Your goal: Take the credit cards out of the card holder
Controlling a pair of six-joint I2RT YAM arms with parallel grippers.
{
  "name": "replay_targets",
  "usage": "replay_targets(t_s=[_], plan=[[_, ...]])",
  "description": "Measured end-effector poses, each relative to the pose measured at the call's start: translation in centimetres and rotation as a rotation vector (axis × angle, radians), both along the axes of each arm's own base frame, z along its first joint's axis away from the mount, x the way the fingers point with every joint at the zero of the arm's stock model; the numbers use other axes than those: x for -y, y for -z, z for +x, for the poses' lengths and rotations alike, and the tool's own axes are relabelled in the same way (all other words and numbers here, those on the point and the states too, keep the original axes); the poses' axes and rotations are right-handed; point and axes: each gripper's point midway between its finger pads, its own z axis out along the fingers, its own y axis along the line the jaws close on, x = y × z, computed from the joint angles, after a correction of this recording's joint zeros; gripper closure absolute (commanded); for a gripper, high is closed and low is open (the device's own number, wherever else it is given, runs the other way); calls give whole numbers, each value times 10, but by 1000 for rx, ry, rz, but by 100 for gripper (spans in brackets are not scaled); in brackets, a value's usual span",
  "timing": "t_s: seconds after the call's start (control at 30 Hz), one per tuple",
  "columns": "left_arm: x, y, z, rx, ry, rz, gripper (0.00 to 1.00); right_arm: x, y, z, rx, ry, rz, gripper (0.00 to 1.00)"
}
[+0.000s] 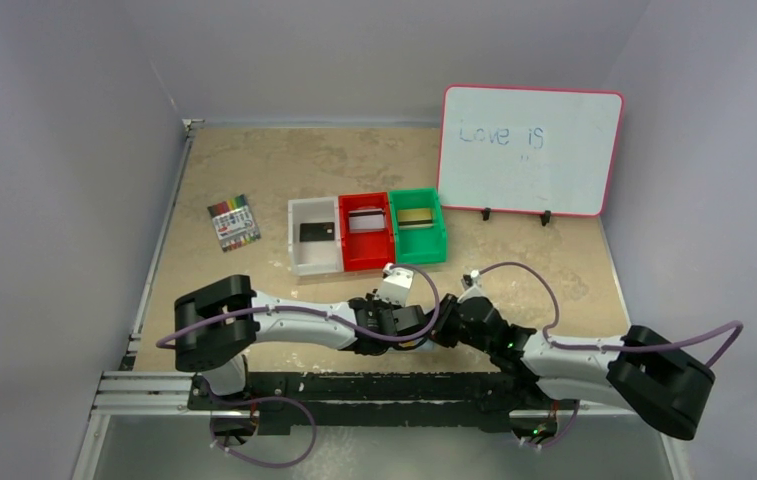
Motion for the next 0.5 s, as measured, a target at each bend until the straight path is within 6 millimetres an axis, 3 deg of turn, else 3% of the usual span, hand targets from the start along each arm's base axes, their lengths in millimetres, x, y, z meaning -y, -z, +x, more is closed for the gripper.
replay_targets(t_s=[0.27, 0.5], plan=[[0, -1, 0, 6, -1, -1, 77, -3, 5, 0, -18, 2, 9, 97], [-4, -8, 0, 20, -15, -53, 68, -4, -1, 2, -6, 7, 26, 100]])
